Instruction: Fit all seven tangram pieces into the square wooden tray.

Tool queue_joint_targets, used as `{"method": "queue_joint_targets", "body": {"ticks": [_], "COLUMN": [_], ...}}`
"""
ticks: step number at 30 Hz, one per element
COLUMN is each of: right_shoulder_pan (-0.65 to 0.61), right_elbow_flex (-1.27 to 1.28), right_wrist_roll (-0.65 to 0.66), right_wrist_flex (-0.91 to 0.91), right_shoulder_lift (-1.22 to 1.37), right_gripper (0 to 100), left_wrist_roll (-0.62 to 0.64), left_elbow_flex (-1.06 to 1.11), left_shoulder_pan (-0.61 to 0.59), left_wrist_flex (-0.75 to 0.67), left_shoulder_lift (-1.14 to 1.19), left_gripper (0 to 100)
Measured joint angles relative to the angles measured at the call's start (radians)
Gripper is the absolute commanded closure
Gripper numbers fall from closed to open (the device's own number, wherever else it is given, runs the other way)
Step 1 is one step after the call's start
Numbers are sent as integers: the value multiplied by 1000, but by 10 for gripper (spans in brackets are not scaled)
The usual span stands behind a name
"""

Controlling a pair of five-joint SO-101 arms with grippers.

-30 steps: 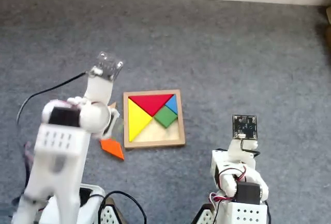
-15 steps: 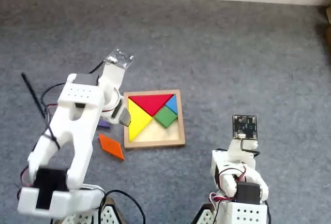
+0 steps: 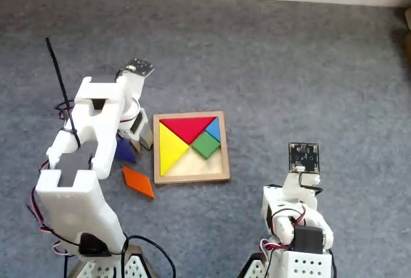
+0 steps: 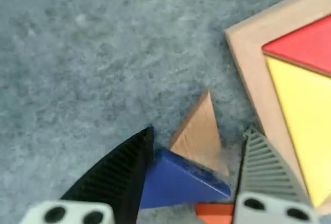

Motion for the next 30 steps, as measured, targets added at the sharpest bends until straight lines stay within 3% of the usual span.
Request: {"method": "queue_joint_targets", "body": {"ticks": [12,20,27,30], "right_shoulder_pan": [0,0,0,0], "right_elbow_flex": [0,0,0,0], "right_wrist_roll": [0,0,0,0], "right_wrist_flex": [0,0,0,0], "right_shoulder_lift": [0,0,0,0], "right_gripper": [993,993,993,993], "left_wrist_roll": [-60,-98,-110,-78], "left_elbow_flex": [-43,-41,-41,-41], "left_shoulder_pan": [12,0,0,0], "left_wrist_flex": [55,132,216,247], "left_shoulder_lift": [31,-57,-161,-161], "left_gripper": [877,880,727,710]}}
